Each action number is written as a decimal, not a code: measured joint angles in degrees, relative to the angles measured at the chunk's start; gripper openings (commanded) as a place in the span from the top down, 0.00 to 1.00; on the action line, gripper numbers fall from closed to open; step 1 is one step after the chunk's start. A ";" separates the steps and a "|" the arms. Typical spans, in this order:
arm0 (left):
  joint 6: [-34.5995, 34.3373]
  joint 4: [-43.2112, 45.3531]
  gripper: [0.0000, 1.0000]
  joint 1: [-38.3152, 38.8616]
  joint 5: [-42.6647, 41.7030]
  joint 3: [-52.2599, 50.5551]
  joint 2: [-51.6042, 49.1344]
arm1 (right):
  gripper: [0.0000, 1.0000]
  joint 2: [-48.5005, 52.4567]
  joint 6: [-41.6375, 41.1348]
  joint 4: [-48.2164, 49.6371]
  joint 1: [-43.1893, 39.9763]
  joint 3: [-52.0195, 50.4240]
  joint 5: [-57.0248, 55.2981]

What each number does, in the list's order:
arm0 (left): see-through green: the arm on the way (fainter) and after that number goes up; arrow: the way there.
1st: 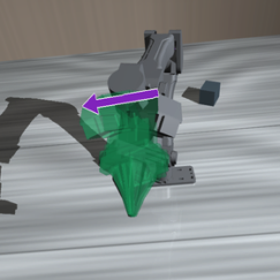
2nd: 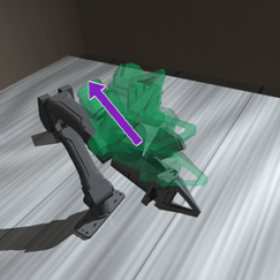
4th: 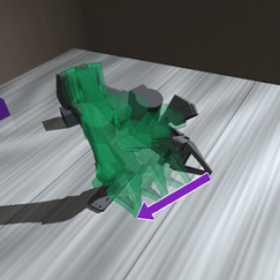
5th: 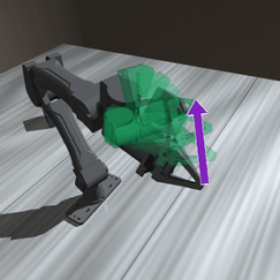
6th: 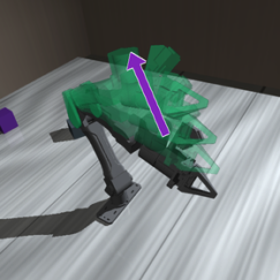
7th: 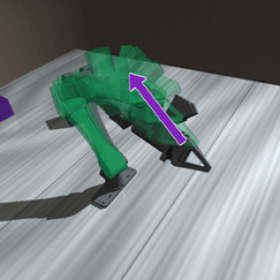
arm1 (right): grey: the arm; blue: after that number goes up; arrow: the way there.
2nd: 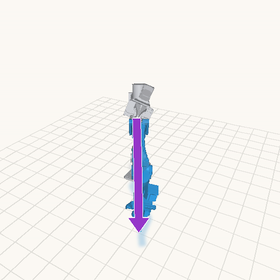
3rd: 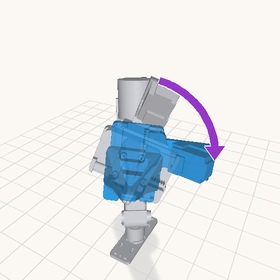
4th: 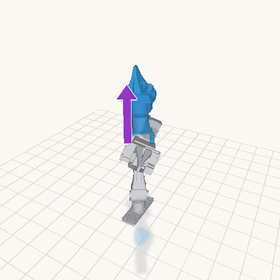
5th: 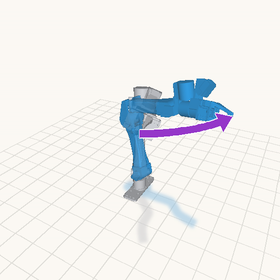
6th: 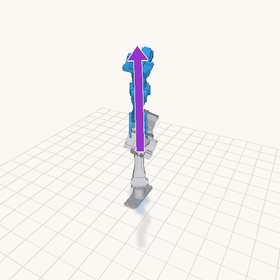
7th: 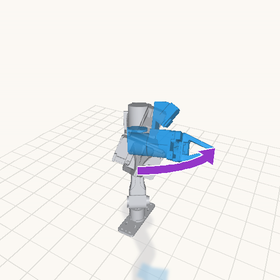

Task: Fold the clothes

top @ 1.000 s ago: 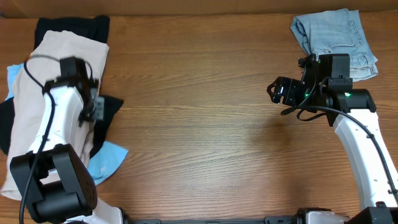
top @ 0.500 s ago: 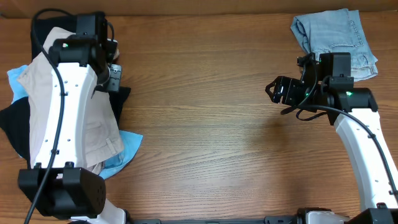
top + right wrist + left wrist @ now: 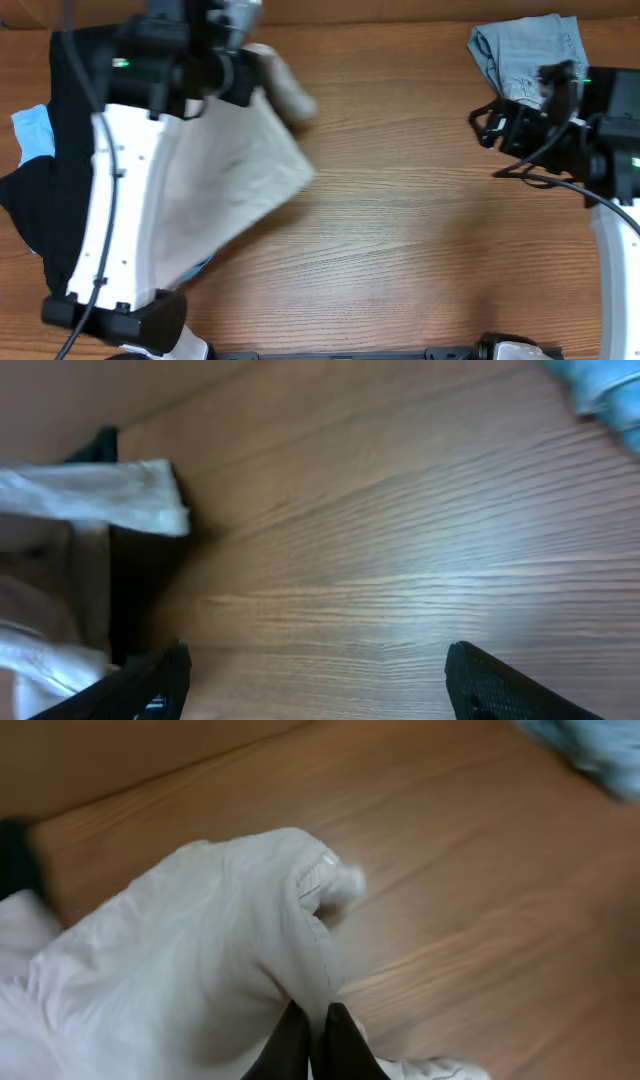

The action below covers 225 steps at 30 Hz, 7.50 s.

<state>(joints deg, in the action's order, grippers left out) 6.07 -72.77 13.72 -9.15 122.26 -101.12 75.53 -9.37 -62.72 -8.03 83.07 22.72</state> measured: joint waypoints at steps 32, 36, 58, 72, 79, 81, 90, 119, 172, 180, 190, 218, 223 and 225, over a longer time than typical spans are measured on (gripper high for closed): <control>-6.14 -4.42 0.00 9.55 -3.58 26.64 -19.91 | 0.15 4.79 7.78 -2.82 -6.29 -2.08 -0.11; -6.16 -5.90 0.00 4.90 -2.54 28.04 -16.90 | 0.19 10.10 6.29 2.12 -0.15 -4.81 -0.24; -5.90 -8.81 0.00 2.78 1.31 28.11 -19.12 | 0.35 23.65 -4.04 30.27 15.89 -25.57 -2.19; -5.90 -9.14 0.00 2.78 1.36 28.11 -19.56 | 0.89 23.65 -4.42 37.79 16.48 -31.12 -1.75; -5.90 -9.60 0.00 2.78 1.51 28.11 -19.56 | 0.96 23.65 -5.27 35.71 16.59 -30.82 0.02; -5.90 -9.81 0.00 2.78 1.51 28.11 -19.56 | 0.96 23.50 -5.60 30.77 15.54 -29.97 1.46; -5.64 -9.94 0.00 2.78 1.70 28.11 -19.63 | 0.96 9.86 -3.39 -4.79 -5.22 -12.41 2.78; 10.67 41.27 0.00 14.03 -7.54 5.73 -38.80 | 0.38 8.44 5.88 -12.04 -13.16 -4.48 -0.83; -10.25 -21.66 0.00 -6.69 2.54 55.67 -43.56 | 0.33 23.63 -4.17 -5.51 13.66 -4.98 -2.51; -10.64 -23.74 0.00 -6.69 4.07 56.24 -25.99 | 0.30 14.64 -12.09 -7.17 22.80 -12.41 -7.17; -11.56 -23.74 0.01 -6.69 5.20 54.69 -11.67 | 0.30 -1.01 -25.99 3.67 37.51 -37.05 -7.91; -11.63 -21.66 0.00 -6.69 8.15 34.88 -12.79 | 0.96 -5.01 -33.62 10.36 32.15 -46.84 -5.07; -10.38 -22.14 0.00 -6.69 8.15 34.86 -12.79 | 0.96 -11.85 -24.72 -6.38 15.21 -36.02 -5.16; -10.14 -22.10 0.00 -6.69 8.13 34.67 -12.79 | 0.96 -12.44 -19.76 -12.98 8.37 -31.17 -5.22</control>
<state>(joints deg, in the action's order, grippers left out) -4.08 -94.87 7.03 -1.02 156.92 -113.91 63.09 -29.12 -75.70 0.34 51.90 17.50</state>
